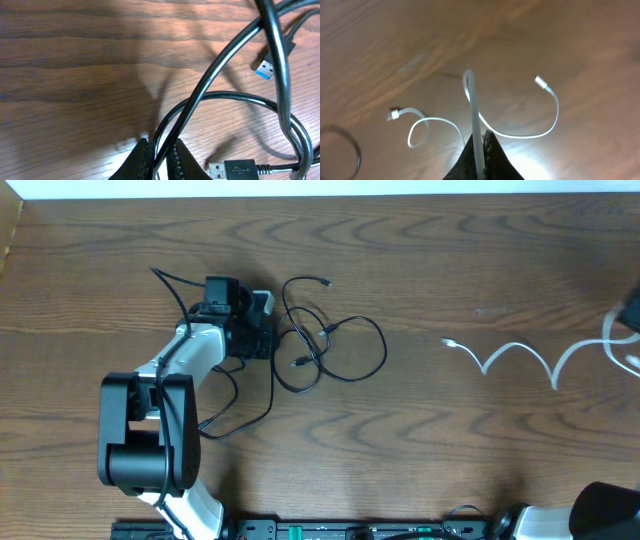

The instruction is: Untangle cables

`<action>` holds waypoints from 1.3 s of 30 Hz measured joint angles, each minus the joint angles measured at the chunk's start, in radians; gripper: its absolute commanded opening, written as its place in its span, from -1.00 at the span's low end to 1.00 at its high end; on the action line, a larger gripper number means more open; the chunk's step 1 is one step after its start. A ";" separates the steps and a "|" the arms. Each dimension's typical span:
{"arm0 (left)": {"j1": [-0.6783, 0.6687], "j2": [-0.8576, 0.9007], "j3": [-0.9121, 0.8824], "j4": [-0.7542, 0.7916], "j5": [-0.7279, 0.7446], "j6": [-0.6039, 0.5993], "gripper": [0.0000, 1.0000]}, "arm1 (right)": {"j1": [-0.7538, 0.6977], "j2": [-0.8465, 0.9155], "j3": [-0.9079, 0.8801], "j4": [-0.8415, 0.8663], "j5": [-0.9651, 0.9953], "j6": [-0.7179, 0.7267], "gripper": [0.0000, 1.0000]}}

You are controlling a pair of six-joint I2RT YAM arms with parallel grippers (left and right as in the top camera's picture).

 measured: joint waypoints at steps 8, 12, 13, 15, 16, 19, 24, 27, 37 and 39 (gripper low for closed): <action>-0.077 0.000 0.000 0.006 0.000 0.000 -0.72 | -0.243 0.000 0.020 -0.039 0.241 0.156 -0.98; -0.106 0.000 0.000 0.027 0.000 0.000 -0.72 | -0.367 0.000 0.021 -0.026 0.314 0.210 -0.98; -0.112 0.000 0.000 0.028 0.000 0.000 -0.71 | -0.399 0.000 0.021 -0.019 0.318 0.219 -0.98; -0.124 0.000 0.000 0.027 0.000 0.000 -0.72 | -0.453 0.000 0.021 -0.005 0.320 0.229 -0.98; -0.129 0.000 0.000 0.027 0.000 0.000 -0.72 | -0.473 0.000 0.021 0.002 0.319 0.232 -0.98; -0.144 0.000 0.000 0.027 0.000 0.000 -0.72 | -0.533 0.000 0.021 0.034 0.312 0.240 -0.98; -0.167 0.000 0.000 0.032 0.000 0.000 -0.72 | -0.565 0.009 0.024 0.095 0.301 0.243 -0.98; -0.174 0.000 0.000 0.034 0.000 0.000 -0.72 | -0.565 0.043 0.032 0.119 0.296 0.243 -0.98; -0.175 0.000 0.000 0.035 0.000 -0.020 -0.72 | -0.577 0.251 0.032 0.194 0.352 0.248 -0.98; -0.175 0.000 0.000 0.032 0.000 -0.029 -0.72 | -0.584 0.285 0.032 0.216 0.362 0.250 -0.98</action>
